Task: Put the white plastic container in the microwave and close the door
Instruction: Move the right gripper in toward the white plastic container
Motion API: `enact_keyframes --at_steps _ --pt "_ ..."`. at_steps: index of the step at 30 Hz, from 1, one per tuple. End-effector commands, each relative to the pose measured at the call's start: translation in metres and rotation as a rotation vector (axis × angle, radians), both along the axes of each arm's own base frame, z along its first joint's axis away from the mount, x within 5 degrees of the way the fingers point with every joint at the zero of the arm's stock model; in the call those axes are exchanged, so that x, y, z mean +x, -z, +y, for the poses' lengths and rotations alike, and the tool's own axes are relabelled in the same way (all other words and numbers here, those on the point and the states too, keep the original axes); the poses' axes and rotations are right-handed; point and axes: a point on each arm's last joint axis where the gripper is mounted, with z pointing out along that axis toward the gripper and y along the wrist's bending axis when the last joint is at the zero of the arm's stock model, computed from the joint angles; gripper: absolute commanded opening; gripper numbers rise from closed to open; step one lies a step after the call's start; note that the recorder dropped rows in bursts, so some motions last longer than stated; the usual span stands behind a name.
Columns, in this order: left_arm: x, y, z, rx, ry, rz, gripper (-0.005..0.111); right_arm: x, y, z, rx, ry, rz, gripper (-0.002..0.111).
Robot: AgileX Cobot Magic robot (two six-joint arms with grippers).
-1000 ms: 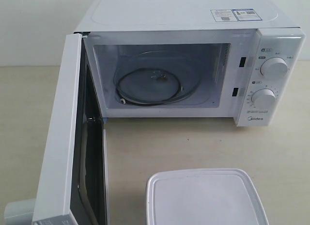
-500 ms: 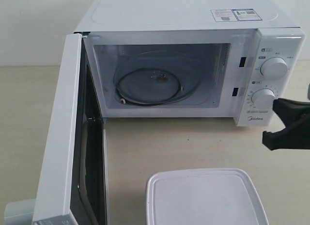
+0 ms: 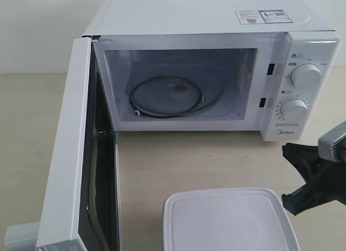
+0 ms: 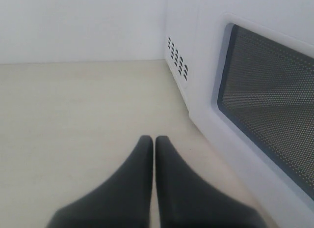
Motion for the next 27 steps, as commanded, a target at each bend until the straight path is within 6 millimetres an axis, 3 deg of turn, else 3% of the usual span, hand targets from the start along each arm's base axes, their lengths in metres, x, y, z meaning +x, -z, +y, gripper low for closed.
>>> enact_keyframes --at_steps 1,7,13,27 --pt "0.0 0.001 0.0 0.004 -0.002 0.001 0.004 -0.01 0.006 -0.001 -0.014 0.002 0.023 0.0" --pt "0.0 0.001 0.0 0.004 -0.002 0.001 0.004 -0.017 0.011 -0.009 0.017 0.107 0.05 0.0" --pt "0.0 0.001 0.0 0.004 -0.002 0.001 0.004 -0.025 0.014 -0.008 0.049 0.103 0.074 0.0" --pt "0.0 0.001 0.0 0.004 -0.002 0.001 0.004 -0.039 0.002 0.025 0.072 -0.33 -0.049 0.0"
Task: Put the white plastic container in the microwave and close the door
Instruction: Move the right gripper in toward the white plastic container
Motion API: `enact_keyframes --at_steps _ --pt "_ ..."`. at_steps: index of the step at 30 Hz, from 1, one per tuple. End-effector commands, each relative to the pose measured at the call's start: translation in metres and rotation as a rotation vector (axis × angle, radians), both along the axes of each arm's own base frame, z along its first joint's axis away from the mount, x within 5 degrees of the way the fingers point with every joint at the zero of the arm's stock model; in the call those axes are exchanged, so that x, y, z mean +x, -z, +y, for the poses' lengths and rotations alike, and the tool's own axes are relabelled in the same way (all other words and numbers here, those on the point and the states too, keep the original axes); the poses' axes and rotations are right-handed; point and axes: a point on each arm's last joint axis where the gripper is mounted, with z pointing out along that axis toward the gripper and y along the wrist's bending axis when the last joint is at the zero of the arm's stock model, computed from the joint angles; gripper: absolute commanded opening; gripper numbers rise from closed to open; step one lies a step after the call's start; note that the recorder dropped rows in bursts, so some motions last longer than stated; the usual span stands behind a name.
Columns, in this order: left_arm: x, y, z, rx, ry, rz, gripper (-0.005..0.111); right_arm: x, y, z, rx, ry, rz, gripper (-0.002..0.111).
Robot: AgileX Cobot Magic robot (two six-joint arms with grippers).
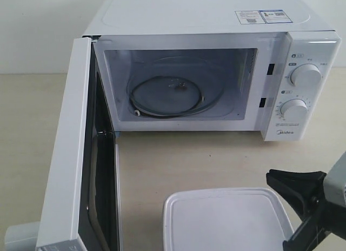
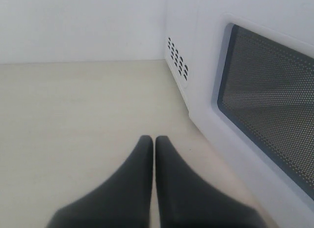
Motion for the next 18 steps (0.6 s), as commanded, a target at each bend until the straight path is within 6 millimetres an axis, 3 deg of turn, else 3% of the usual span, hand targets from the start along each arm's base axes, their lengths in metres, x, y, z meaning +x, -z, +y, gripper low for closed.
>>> enact_keyframes --at_steps 1,9,15,18 --pt "0.0 0.001 0.0 0.004 -0.002 0.001 0.004 -0.007 -0.003 0.01 0.024 -0.141 -0.025 0.0" --pt "0.0 0.001 0.0 0.004 -0.002 0.001 0.004 -0.012 0.002 0.015 -0.026 -0.244 0.009 0.0" --pt "0.0 0.001 0.0 0.004 -0.002 0.001 0.004 0.008 -0.007 0.021 -0.031 -0.337 0.028 0.0" --pt "0.0 0.001 0.0 0.004 -0.002 0.001 0.004 0.013 -0.013 0.027 -0.013 -0.466 0.061 0.0"
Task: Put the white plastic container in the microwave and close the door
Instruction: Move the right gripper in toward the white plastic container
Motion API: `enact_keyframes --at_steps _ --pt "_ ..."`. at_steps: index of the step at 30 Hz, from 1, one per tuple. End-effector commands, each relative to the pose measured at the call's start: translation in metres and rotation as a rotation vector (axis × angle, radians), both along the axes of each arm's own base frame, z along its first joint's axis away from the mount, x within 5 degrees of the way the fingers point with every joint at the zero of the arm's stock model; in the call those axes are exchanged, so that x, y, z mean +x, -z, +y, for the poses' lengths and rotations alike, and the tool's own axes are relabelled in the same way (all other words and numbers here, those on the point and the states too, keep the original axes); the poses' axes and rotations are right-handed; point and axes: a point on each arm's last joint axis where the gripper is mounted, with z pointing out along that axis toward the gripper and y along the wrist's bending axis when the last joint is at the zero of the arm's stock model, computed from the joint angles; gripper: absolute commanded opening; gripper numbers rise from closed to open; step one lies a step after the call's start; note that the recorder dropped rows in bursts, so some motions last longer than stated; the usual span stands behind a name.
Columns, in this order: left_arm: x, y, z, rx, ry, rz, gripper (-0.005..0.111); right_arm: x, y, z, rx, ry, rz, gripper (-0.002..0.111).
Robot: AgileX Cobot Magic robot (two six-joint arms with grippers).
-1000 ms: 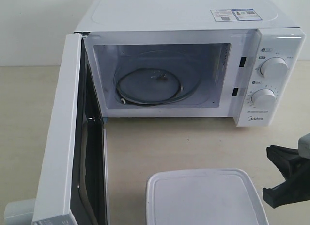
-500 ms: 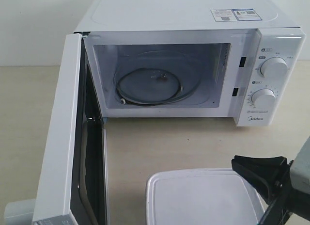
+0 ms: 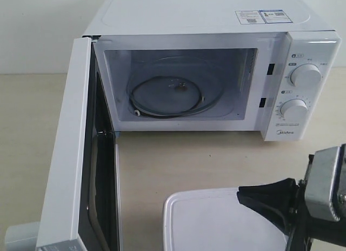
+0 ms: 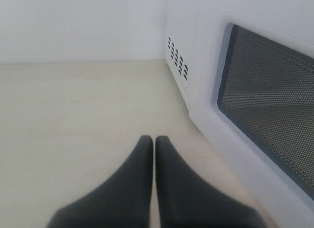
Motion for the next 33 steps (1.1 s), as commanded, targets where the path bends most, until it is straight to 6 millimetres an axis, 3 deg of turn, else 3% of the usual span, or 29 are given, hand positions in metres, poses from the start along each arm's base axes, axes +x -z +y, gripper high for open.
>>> enact_keyframes --at_steps 1,9,13,23,27,33 --pt "0.0 0.001 0.0 0.004 -0.002 0.001 0.004 0.006 -0.008 0.009 0.022 -0.179 0.066 0.0" --pt "0.0 0.001 0.0 0.004 -0.002 0.001 0.004 -0.01 -0.005 0.013 -0.009 -0.38 0.169 0.0" --pt "0.0 0.001 0.0 0.004 -0.002 0.001 0.004 -0.021 -0.01 0.017 0.062 -0.493 0.212 0.0" --pt "0.0 0.001 0.0 0.004 -0.002 0.001 0.004 -0.019 -0.007 0.021 0.092 -0.385 0.406 0.0" --pt "0.0 0.001 0.0 0.004 -0.002 0.001 0.004 -0.027 -0.001 0.036 0.013 -0.43 0.421 0.0" --pt "0.0 0.001 0.0 0.004 -0.002 0.001 0.004 -0.032 0.013 0.044 -0.142 -0.366 0.521 0.0"
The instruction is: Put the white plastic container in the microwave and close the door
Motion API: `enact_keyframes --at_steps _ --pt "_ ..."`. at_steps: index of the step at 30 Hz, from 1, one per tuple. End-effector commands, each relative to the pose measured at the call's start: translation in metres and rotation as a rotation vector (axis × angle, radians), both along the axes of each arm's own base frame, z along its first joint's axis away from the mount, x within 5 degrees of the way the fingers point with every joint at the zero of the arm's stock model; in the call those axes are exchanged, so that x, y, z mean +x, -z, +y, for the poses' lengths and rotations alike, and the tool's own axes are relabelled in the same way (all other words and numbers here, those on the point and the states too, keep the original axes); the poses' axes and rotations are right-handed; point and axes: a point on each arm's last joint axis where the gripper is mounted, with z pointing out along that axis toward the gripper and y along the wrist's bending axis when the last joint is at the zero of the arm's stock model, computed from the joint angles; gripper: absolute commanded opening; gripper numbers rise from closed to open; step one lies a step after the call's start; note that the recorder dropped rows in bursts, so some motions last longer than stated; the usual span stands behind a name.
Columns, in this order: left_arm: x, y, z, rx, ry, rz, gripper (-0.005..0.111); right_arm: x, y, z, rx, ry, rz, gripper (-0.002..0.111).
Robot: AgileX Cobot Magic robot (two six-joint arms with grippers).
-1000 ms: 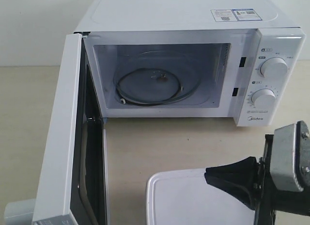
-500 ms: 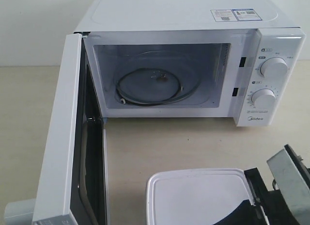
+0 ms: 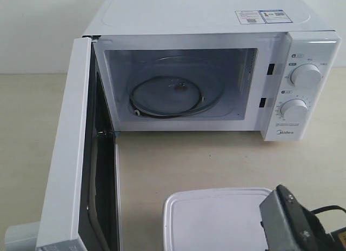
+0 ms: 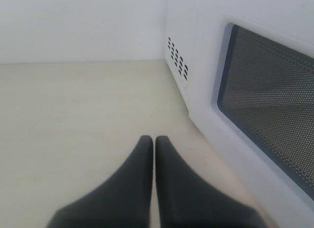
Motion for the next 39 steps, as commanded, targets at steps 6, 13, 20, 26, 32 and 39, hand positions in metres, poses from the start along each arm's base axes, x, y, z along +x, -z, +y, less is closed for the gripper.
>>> enact_keyframes --at_steps 6,13,20,26,32,39 --pt "0.0 0.001 0.0 0.004 -0.002 0.001 0.004 0.005 0.019 -0.003 -0.269 0.14 0.032 0.0" --pt "0.0 0.001 0.0 0.004 -0.002 0.001 0.004 0.021 0.025 -0.015 -0.385 0.36 -0.006 0.0" --pt "0.0 0.001 0.0 0.004 -0.002 0.001 0.004 0.047 0.012 -0.013 -0.373 0.481 -0.057 0.0" --pt "0.0 0.001 0.0 0.004 -0.002 0.001 0.004 0.057 0.004 -0.007 -0.338 0.476 -0.087 0.0" --pt "0.0 0.001 0.0 0.004 -0.002 0.001 0.004 0.05 -0.002 0.001 -0.257 0.356 -0.114 0.0" --pt "0.0 0.001 0.0 0.006 -0.002 0.0 0.004 0.053 -0.021 0.002 -0.188 0.376 -0.255 0.0"
